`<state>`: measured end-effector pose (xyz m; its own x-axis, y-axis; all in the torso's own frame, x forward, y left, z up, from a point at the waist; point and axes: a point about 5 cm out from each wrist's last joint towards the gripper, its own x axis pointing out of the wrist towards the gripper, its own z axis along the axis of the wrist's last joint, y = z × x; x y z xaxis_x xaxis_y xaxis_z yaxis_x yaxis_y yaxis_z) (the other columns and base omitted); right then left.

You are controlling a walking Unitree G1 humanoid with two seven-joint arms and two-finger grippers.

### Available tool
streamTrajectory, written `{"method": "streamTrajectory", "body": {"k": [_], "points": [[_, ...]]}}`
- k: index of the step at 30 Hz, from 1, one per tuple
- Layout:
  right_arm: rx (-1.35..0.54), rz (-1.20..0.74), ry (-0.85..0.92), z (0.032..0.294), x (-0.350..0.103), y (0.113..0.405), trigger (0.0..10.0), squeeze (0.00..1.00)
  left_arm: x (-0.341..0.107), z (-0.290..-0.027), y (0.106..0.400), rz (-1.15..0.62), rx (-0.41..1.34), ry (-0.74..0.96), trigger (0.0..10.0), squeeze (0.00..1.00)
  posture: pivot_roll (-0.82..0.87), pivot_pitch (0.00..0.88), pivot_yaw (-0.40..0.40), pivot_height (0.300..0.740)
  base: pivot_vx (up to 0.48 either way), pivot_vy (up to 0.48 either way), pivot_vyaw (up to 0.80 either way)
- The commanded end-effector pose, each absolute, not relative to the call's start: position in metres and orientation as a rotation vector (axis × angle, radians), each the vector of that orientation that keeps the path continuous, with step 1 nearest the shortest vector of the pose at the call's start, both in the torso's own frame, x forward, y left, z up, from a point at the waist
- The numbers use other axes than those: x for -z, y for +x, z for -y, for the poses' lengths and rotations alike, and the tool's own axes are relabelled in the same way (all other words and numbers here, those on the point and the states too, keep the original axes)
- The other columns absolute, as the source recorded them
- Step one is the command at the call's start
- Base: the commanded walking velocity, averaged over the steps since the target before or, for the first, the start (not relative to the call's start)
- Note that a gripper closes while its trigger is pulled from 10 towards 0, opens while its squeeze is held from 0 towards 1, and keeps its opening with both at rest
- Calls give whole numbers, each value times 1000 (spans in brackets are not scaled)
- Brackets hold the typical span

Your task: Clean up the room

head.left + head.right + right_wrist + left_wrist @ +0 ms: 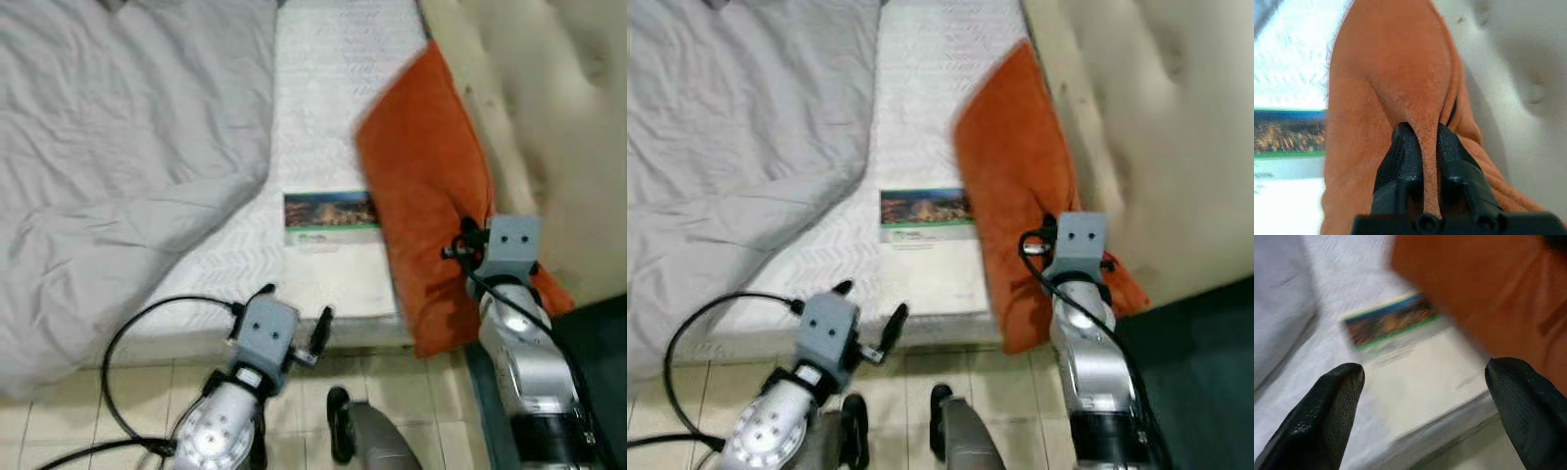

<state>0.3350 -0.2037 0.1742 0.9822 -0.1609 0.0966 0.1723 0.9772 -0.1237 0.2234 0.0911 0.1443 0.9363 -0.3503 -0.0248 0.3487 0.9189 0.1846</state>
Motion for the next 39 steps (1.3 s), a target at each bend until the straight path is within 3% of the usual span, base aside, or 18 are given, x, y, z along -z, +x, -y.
{"method": "streamTrajectory", "body": {"k": [1, 23, 34, 39], "points": [[189, 183, -170, 210, -186, 336, 10000, 0, -134, -92, 220, -37, 365, 200, 10000, 0, 51, 456, -58, 740, 0, 0, 0], [199, 277, -180, 209, -194, 371, 10000, 0, -133, -93, 218, -48, 361, 173, 10000, 0, 62, 456, -47, 740, 332, -274, 0], [158, 225, -187, 198, -191, 386, 10000, 0, -132, -92, 218, -57, 336, 171, 10000, 0, 60, 476, -45, 740, 337, -45, 0], [174, 105, -57, 201, -175, 392, 10000, 0, -131, -94, 218, -66, 329, 174, 10000, 0, 94, 499, -41, 740, 0, 0, 0]]}}
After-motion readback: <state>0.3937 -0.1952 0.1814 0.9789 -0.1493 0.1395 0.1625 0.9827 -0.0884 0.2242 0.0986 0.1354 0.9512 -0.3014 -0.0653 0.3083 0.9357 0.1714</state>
